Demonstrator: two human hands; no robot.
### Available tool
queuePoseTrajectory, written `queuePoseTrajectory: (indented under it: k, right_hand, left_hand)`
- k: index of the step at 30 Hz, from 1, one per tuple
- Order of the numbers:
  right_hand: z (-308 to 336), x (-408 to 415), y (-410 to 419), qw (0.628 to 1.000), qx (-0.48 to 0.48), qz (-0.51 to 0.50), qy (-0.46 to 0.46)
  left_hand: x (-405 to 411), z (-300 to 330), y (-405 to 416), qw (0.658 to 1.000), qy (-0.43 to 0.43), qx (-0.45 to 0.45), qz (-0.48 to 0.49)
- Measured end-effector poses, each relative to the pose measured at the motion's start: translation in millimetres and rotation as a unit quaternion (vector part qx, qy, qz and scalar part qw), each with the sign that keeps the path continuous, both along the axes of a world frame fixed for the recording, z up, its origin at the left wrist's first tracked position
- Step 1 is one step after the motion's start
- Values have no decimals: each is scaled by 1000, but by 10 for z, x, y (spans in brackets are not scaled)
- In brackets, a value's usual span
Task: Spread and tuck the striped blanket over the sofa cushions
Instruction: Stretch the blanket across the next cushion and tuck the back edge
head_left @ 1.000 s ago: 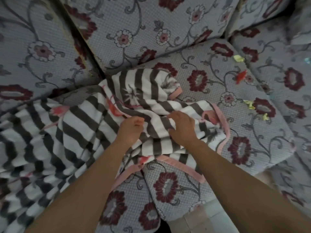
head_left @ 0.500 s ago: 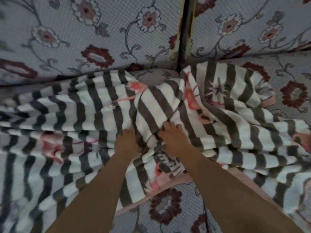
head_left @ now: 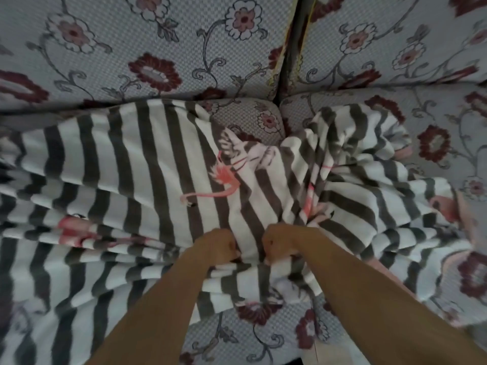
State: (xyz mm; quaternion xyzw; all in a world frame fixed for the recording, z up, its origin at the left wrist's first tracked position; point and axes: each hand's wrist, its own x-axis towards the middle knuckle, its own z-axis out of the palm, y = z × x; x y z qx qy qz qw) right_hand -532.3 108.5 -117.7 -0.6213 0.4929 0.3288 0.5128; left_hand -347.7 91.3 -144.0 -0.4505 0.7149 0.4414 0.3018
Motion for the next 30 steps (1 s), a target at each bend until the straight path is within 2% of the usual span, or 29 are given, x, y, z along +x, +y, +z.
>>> queuePoseTrajectory:
  k: [1, 3, 5, 7, 9, 11, 13, 14, 16, 17, 18, 19, 21, 23, 24, 25, 27, 30]
  right_hand:
    - [8, 12, -114, 995, -93, -43, -15]
    - [24, 64, -389, 952, -275, -133, -24]
    - [-16, 89, -661, 888, -436, -144, 15]
    - [-66, 90, -904, 845, -511, -131, 92]
    - [-75, 54, -1077, 855, -487, -116, 133]
    - [-92, 25, -1114, 884, -448, -19, 133]
    - [-65, 52, -998, 906, -404, 83, 90]
    - [-24, 103, -888, 930, -349, 107, 49]
    - [66, 207, -714, 978, -156, 141, 2]
    - [90, 250, -660, 985, -67, 161, 4]
    - [92, 274, -643, 987, -24, 161, 5]
    - [89, 279, -656, 990, -26, 139, 5]
    - [53, 239, -725, 992, -125, 8, -9]
    - [22, 169, -818, 959, -248, -141, 5]
    - [-7, 135, -861, 938, -300, -175, 11]
    - [-58, 119, -894, 926, -328, -184, 22]
    - [-136, 129, -943, 929, -327, -156, 77]
    - [-271, 122, -983, 924, -343, -65, 157]
  left_hand:
    - [33, 15, -85, 998, 18, -52, 36]
    - [110, 58, -307, 984, 29, -150, 97]
    - [206, 88, -541, 965, 40, -216, 142]
    - [327, 82, -763, 951, 43, -259, 161]
    - [426, 49, -919, 949, 31, -271, 158]
    - [494, 31, -1000, 947, 25, -276, 163]
    - [526, 35, -1014, 943, 33, -285, 170]
    - [548, 35, -997, 942, 39, -287, 170]
    - [573, 51, -972, 941, 51, -295, 157]
    - [570, 62, -954, 940, 56, -301, 150]
    - [565, 68, -941, 936, 61, -312, 149]
    - [546, 83, -935, 931, 66, -326, 152]
    - [505, 114, -939, 918, 74, -356, 156]
    - [460, 118, -976, 918, 82, -364, 133]
    - [441, 108, -1001, 924, 79, -356, 114]
    - [433, 93, -1019, 933, 71, -342, 93]
    - [419, 64, -1035, 948, 52, -309, 60]
    - [463, 4, -999, 952, 40, -300, 48]
